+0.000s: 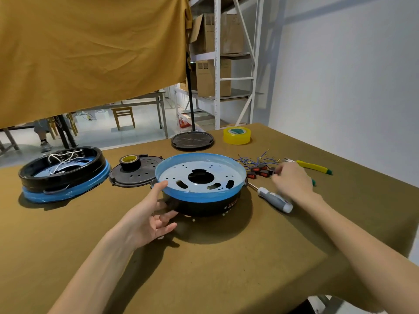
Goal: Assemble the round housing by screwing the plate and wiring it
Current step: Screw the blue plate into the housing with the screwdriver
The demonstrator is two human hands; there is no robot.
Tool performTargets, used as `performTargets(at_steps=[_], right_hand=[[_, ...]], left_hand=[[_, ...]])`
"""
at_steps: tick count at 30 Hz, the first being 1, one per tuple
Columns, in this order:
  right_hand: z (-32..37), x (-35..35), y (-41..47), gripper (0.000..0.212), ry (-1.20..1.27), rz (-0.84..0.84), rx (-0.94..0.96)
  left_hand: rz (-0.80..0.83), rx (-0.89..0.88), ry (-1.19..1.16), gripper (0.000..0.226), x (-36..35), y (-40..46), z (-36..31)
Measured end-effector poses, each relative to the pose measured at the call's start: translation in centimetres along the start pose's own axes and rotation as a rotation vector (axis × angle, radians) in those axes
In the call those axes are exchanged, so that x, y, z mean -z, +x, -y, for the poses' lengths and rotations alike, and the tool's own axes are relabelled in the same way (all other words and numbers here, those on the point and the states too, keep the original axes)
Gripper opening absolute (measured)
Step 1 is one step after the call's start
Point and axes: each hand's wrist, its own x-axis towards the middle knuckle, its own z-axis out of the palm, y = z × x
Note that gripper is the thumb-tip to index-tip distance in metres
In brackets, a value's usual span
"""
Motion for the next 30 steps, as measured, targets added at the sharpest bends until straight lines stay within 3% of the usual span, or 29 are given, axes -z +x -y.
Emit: performTargets(at_steps=[3,9,15,19,26,28,30], right_hand=[[-1.6,-0.6,1.4,0.015,-0.151,0.123,-0.056],[-1.7,-1.2,1.3,0.018,-0.180,0.028,0.012],[1.9,-0.7,-0.6,0.010,0.241,-0.195,0.171],[5.1,0.9,-2.3,0.009,0.473,-0.232,0.267],[10.8,1.8,-5.0,0.010,0.692,0.018,0.498],[12.1,1.4,-5.3,0.013,0.734,0.132,0.526],[13.2,0.6,-5.6,0.014,0.750,0.259,0.544]], left_hand=[[-0.047,-0.056,-0.009,0.103,-0.5,0.7,0.1],[-0.072,-0.125,-0.084,0.093,-1.1,1.6,0.1],[-0.048,-0.132,-0.135,0.099,-0.9,1.4,0.4],[-0.047,-0.143,-0.107,0.100,-1.3,1.1,0.8],[0.031,-0.120,-0.099,0.062,-1.6,1.2,1.4],[0.026,-0.130,-0.135,0.060,-1.5,1.3,1.7],[0.024,-0.149,-0.151,0.074,-1.5,1.4,2.1]])
